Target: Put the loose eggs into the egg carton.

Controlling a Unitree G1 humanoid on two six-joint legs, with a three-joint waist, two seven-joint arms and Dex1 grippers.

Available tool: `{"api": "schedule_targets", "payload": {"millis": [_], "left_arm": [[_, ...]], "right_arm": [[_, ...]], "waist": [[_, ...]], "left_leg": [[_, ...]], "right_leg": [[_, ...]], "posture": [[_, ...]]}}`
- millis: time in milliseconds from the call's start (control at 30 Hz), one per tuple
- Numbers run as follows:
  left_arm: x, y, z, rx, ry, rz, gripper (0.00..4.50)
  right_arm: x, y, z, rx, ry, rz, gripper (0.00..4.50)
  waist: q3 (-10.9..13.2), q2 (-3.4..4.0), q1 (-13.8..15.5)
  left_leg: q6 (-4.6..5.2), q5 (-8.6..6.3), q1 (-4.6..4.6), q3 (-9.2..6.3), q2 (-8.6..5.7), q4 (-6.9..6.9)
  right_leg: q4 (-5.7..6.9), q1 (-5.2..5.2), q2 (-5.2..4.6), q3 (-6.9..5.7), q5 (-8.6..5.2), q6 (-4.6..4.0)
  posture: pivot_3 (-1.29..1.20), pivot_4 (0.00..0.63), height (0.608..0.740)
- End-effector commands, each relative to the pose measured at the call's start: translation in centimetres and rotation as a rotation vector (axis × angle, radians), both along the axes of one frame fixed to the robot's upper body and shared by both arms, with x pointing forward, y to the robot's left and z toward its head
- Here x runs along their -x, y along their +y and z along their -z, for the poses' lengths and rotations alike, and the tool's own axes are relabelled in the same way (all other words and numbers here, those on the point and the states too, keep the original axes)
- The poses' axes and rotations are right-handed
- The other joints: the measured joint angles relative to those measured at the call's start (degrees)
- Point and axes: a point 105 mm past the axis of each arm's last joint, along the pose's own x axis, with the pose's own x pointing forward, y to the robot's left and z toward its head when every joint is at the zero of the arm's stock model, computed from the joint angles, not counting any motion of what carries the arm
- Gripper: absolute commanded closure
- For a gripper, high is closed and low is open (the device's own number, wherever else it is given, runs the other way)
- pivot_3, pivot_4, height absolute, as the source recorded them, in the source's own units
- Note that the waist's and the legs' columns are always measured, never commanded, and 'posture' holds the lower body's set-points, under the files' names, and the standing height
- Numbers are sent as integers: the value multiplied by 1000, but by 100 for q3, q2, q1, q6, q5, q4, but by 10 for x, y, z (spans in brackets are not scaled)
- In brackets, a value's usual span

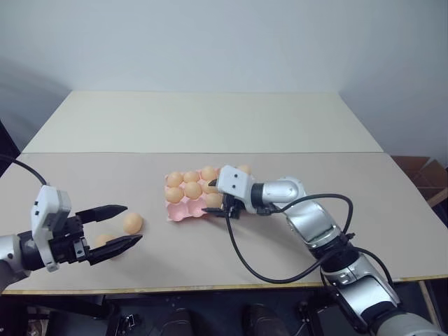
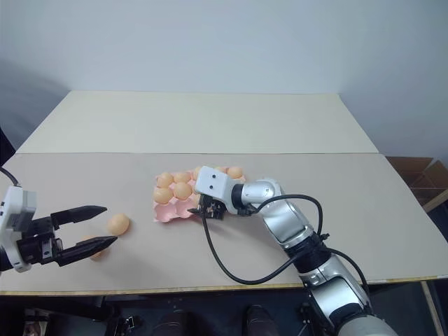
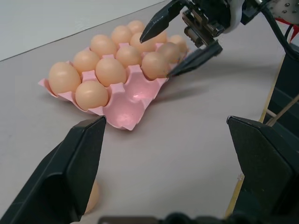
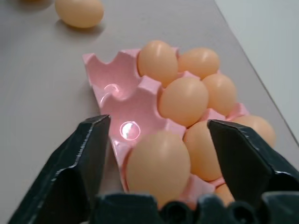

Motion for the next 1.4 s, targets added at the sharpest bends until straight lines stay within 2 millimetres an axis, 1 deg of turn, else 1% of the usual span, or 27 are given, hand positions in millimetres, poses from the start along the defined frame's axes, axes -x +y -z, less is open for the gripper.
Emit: {"api": "schedule_targets", "payload": {"millis": [33, 133, 200, 333, 467, 600, 700, 800, 967, 1167, 1333, 1400], "left_arm": [[0, -2, -6, -25, -37, 15, 0], [-1, -2, -5, -29, -38, 7, 0], [-2, 1, -5, -30, -47, -10, 0], [1, 16, -11, -25, -70, -33, 0], [3, 28, -13, -61, -57, -68, 0], [8, 28, -10, -64, -40, -65, 0], [10, 26, -8, -61, -35, -69, 0], [12, 24, -6, -60, -28, -77, 0], [14, 22, -2, -54, -12, -87, 0], [16, 18, -3, -44, -5, -78, 0], [17, 19, -6, -34, -24, -100, 0], [17, 21, -5, -57, -21, -127, 0]], "right_arm": [[5, -8, -25, -74, 10, -22, 29], [14, -28, -40, -156, 60, -43, 29], [18, -46, -47, -187, 66, -37, 29], [33, -88, -61, -222, 72, -41, 29], [45, -124, -62, -174, 104, -27, 29], [58, -153, -63, -131, 136, -29, 29], [71, -168, -66, -108, 159, -62, 29], [77, -170, -65, -109, 171, -82, 29], [80, -169, -66, -127, 161, -80, 29], [82, -170, -64, -135, 163, -75, 29], [79, -168, -65, -137, 158, -79, 29], [78, -167, -66, -143, 157, -88, 29]], "waist": [[0, 0, 1], [0, 0, 21], [0, 0, 52], [0, 0, 65], [1, 0, 63], [1, 1, 66], [1, 1, 79], [1, 0, 81], [1, 1, 87], [1, 0, 140], [1, 1, 136], [1, 0, 140]], "left_leg": [[0, 0, 0, 1, 0, 0], [0, 0, -2, 0, -1, 0], [0, 0, -2, -1, 0, 0], [-1, -1, -2, 3, -1, 0], [0, -1, 1, 2, 0, -1], [-1, -1, 6, 2, 0, -1], [-2, -2, 4, 3, 0, -1], [-2, -2, 4, 3, 0, -1], [-7, -5, 7, 3, 0, -1], [-7, -5, 4, 5, -3, -1], [-7, -5, 5, 5, -1, -1], [-7, -5, 5, 5, -1, -1]], "right_leg": [[-1, 0, -1, 0, 1, 2], [-2, 1, -1, 0, 1, 2], [-4, 3, -1, -2, 1, 3], [-9, 2, -3, -1, -5, -6], [-7, 1, -2, -1, -17, -24], [-9, 3, -4, 0, -18, -25], [-12, 2, -5, 1, -18, -24], [-14, 3, -5, 2, -18, -24], [-11, 2, -5, 3, -18, -24], [-16, 3, -7, 4, -18, -23], [-14, 2, -5, 5, -18, -23], [-14, 2, -5, 5, -18, -23]], "posture": [[0, 150, 740], [0, 150, 740], [0, 150, 740], [0, 150, 740], [0, 150, 740], [0, 150, 740], [0, 150, 740], [0, 150, 740], [0, 150, 740], [0, 150, 740], [0, 150, 740], [0, 150, 740]]}}
